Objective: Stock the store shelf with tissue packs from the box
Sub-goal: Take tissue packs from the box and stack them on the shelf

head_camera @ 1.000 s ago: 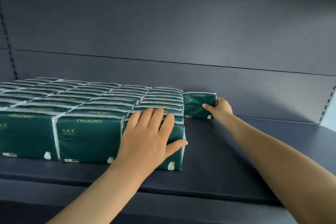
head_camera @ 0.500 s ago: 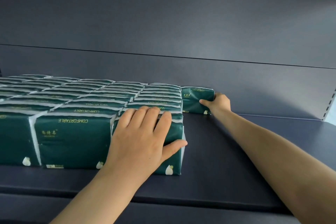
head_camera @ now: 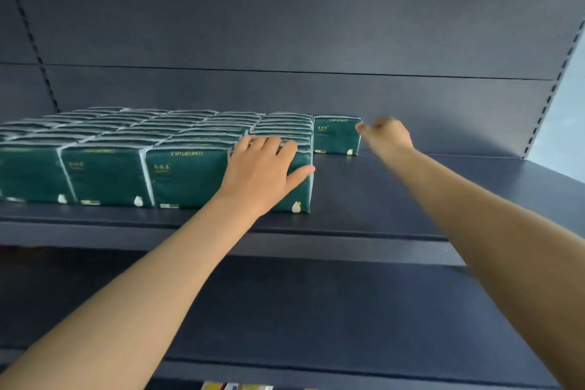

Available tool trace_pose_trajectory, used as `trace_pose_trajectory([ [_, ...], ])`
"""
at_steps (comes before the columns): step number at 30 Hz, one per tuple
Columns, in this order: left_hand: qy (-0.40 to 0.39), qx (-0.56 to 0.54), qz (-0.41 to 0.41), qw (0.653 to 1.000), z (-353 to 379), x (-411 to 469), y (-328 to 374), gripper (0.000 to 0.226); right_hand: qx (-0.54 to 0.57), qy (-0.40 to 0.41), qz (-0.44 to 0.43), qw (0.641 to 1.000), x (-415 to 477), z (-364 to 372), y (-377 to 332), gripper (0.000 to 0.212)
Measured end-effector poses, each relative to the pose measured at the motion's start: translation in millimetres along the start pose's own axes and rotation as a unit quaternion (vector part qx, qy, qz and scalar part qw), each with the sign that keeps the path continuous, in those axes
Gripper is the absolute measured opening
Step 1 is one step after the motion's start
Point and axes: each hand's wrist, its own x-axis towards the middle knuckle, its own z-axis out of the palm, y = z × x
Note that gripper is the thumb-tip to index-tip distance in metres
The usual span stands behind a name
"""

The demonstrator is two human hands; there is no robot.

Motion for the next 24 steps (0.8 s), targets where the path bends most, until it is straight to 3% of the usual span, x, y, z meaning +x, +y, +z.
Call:
trace_pose_trajectory([
  [3,0.021,0.015,-0.036,0.999,-26.7,-7.8,-4.0,0.063,-0.038,-0.027,-0.039,0.998,-43.3,-19.8,-16.0,0.027],
  [8,0.032,-0.012,-0.083,0.996,-71.1,-42.3,-22.7,0.046,-0.081,-0.054,-0.104,0.99,-108.6,-39.4,-29.9,0.024],
  [14,-0.08,-0.089,-0.076,0.99,-103.3,-116.4,-58.1,0.05,-0.156,-0.073,-0.157,0.972,-182.9,-46.9,-40.0,0.045],
  [24,-0.179,-0.148,-0.055,0.971,-106.7,-235.8,-113.2,0.049,-0.229,-0.124,-0.108,0.959,-320.3,4.4,-52.0,0.057],
])
